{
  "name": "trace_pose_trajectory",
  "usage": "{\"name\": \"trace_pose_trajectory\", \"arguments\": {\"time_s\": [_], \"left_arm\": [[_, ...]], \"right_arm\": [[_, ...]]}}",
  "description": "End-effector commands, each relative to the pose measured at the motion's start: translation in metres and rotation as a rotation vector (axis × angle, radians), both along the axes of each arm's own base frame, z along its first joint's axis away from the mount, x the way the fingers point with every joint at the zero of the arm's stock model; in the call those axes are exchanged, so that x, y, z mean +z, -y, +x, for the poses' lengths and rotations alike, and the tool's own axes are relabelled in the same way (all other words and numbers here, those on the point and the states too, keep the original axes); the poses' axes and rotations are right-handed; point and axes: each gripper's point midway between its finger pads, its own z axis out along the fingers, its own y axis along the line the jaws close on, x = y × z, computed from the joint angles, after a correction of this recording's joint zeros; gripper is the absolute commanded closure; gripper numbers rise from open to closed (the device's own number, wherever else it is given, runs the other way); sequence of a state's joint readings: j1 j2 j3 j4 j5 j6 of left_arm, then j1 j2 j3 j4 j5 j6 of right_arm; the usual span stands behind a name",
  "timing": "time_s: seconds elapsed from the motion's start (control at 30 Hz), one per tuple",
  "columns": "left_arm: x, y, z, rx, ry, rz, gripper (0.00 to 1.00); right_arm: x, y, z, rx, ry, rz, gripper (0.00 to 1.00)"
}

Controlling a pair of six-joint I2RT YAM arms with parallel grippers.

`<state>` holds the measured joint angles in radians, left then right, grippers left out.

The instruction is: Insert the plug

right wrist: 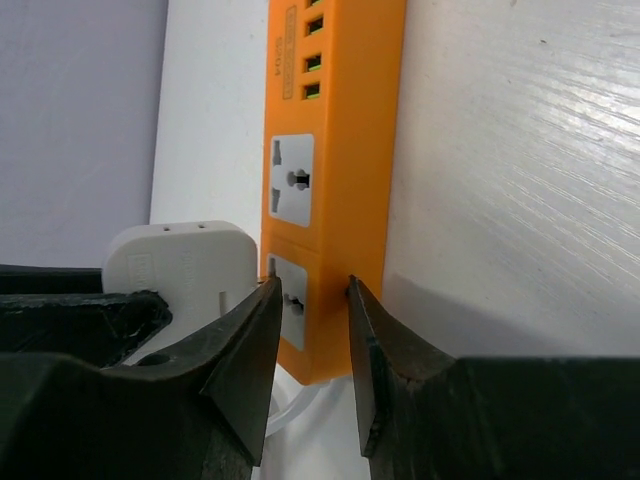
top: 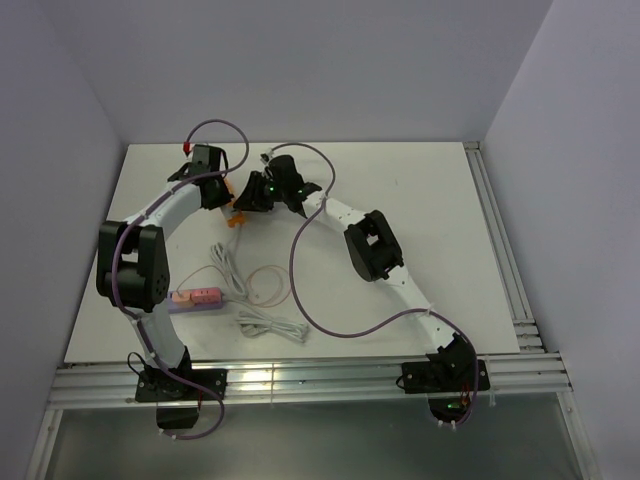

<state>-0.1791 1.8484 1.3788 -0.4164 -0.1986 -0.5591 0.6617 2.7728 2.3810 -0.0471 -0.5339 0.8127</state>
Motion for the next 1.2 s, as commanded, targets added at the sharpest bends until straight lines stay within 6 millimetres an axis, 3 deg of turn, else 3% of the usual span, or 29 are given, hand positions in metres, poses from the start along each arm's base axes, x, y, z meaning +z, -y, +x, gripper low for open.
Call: {"name": "trace_pose_trajectory", "arguments": {"time_s": [0.0, 0.23, 0.33, 0.6, 0.77, 0.83, 0.97, 1.1, 1.17], "left_arm": [[-0.039, 0.027, -0.048, -0.104, -0.222, -0.039, 1.0], [-0.038, 0.029, -0.045, -0.1, -0.216, -0.045, 1.0], [-0.037, 0.032, -0.039, -0.104, -0.215, -0.054, 1.0], [-0.032, 0.04, -0.028, -0.111, -0.201, -0.085, 1.0], [-0.044, 0.034, -0.028, -0.11, -0.208, -0.053, 1.0], [-0.064, 0.028, -0.038, -0.104, -0.253, -0.025, 1.0], [-0.081, 0.03, -0.044, -0.114, -0.298, -0.03, 1.0], [-0.068, 0.025, -0.039, -0.095, -0.236, -0.013, 1.0], [-0.052, 0.022, -0.034, -0.083, -0.194, -0.002, 0.93]], "right_arm": [[-0.001, -0.009, -0.021, 0.05, 0.003, -0.026, 0.6], [-0.014, 0.006, -0.024, -0.001, -0.018, -0.115, 0.72], [-0.012, 0.007, -0.022, -0.019, -0.027, -0.134, 0.82], [-0.017, 0.009, -0.028, -0.002, -0.078, -0.155, 0.93], [-0.02, 0.009, -0.033, -0.001, -0.094, -0.147, 0.95], [-0.02, 0.009, -0.032, -0.002, -0.091, -0.15, 0.95], [-0.02, 0.008, -0.033, 0.014, -0.081, -0.142, 0.95], [-0.021, 0.008, -0.035, 0.024, -0.081, -0.133, 0.92], [-0.02, 0.009, -0.034, 0.022, -0.08, -0.124, 0.91]]}}
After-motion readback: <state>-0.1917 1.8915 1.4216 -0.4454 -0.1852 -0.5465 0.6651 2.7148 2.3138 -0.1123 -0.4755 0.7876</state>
